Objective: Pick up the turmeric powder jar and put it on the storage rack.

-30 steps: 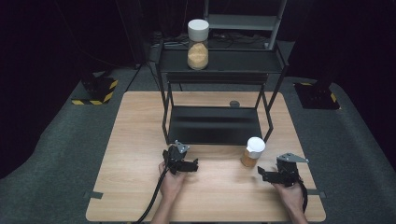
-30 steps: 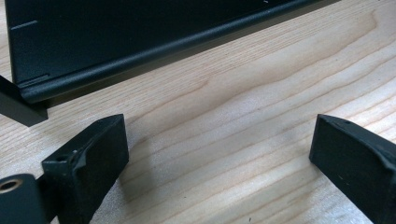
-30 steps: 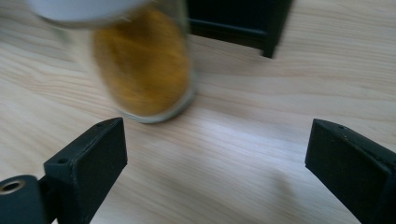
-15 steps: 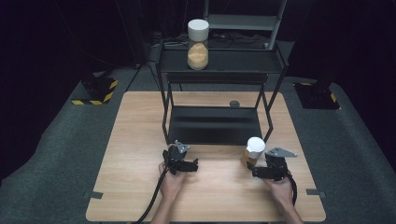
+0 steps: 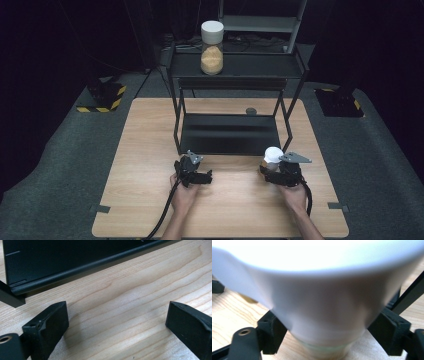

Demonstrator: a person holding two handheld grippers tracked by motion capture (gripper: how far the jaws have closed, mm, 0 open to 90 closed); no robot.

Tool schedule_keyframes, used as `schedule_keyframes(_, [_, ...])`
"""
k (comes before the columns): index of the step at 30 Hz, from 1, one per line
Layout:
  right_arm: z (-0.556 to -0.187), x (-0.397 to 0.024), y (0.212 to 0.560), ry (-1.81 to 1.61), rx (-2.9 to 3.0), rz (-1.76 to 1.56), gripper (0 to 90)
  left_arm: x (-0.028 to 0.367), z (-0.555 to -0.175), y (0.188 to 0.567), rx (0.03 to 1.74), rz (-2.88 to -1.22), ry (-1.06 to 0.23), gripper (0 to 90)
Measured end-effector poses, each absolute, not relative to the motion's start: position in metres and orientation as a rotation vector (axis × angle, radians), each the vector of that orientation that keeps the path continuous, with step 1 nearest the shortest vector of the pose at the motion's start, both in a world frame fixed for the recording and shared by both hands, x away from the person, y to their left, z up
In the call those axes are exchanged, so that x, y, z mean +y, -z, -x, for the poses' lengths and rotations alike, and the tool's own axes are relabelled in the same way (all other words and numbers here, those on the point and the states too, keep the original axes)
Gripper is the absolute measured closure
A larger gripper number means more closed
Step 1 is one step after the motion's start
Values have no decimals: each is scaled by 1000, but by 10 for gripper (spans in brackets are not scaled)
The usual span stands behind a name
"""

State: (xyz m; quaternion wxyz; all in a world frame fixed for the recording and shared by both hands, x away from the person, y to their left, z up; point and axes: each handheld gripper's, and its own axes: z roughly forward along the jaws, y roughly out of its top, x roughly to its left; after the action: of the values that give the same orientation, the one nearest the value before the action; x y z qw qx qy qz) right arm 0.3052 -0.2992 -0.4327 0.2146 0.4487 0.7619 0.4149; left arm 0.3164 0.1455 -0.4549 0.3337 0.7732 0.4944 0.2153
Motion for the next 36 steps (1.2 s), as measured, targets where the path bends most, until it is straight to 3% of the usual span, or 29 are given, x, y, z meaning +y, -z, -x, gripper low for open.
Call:
schedule_keyframes(4, [-306, -299, 433, -1167, 2117, -1226, 278, 145, -316, 455, 1292, -2018, -563, 46])
schedule_keyframes(17, [-302, -296, 437, -1164, 2075, -1215, 302, 146, -317, 455, 1291, -2018, -560, 46])
schedule_keyframes(36, [-318, -306, 383, -1191, 2143, -1130, 302, 146, -317, 455, 1291, -2017, -560, 46])
